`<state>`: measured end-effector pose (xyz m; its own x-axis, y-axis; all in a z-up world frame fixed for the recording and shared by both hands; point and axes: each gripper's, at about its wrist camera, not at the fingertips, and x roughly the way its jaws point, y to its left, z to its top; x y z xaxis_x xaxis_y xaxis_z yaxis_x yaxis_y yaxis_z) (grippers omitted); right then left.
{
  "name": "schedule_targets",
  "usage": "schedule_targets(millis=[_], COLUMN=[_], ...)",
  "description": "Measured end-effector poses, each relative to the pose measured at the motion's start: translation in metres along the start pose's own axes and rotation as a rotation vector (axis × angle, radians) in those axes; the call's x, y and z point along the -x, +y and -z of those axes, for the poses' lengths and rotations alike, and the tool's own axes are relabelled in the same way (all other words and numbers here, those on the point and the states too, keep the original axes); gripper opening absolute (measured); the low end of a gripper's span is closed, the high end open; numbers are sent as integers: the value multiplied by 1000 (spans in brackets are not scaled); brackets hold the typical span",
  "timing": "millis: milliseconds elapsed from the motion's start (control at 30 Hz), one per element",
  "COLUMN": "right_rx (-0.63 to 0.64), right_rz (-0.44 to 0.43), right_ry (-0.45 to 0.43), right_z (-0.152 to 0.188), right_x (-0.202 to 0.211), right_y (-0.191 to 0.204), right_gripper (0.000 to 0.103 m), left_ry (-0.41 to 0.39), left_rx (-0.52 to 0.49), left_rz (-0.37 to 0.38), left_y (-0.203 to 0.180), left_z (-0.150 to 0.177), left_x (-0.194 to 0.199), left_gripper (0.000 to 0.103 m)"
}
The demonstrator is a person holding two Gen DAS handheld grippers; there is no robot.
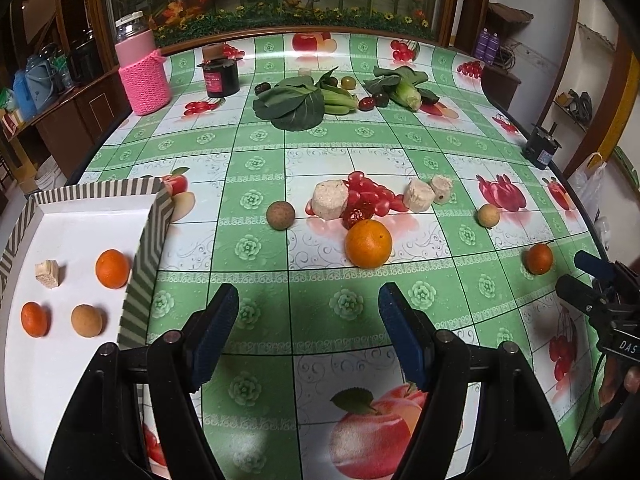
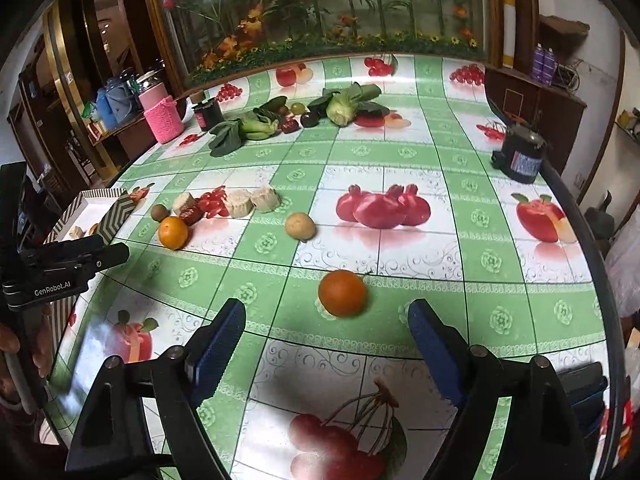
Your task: Organize fruits
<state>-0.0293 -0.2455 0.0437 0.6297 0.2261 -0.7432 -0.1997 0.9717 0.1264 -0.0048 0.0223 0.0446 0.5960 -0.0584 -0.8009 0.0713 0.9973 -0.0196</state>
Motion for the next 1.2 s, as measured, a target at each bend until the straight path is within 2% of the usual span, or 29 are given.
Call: schedule_targets(millis=[333,433,533,600,900,967,1000,1033,1100,1200], right_rx=[-19,6,20,21,-1,1,3,5,3,12], right_rz=[-7,6,-5,-5,-43,-48,-50,-53,-56,-54], right_ry=[14,32,51,67,48,48,48,47,38,25], right_z=[-1,-4,-5,-6,-5,-5,-5,-5,-5,-5], right_x=[-15,-24,-32,-38,-40,-40,-40,-40,-39,-35], right_y=[-11,-7,-6,-7,-12,-11,-10,-9,-7,-1], right_gripper=[85,77,53,33,33,33,33,33,32,32], left_ry=[26,33,39,38,40,56,63,74,58,59], left_rx=[-3,-5,-13,-20,-16,-22,-27,-35,-57,-51], left_rz=[6,9,10,14,27,30,37,46,33,40], left_y=[-9,-12,-16,-18,-24,-26,-27,-29,-32,-30], left_z=[-8,-10,-12,-13,-22,-22,-22,-21,-19,-19], left_x=[-17,-22,-26,-27,-43,-48,-50,-53,-52,-51], left_gripper=[72,72,72,72,70,53,48,39,28,28])
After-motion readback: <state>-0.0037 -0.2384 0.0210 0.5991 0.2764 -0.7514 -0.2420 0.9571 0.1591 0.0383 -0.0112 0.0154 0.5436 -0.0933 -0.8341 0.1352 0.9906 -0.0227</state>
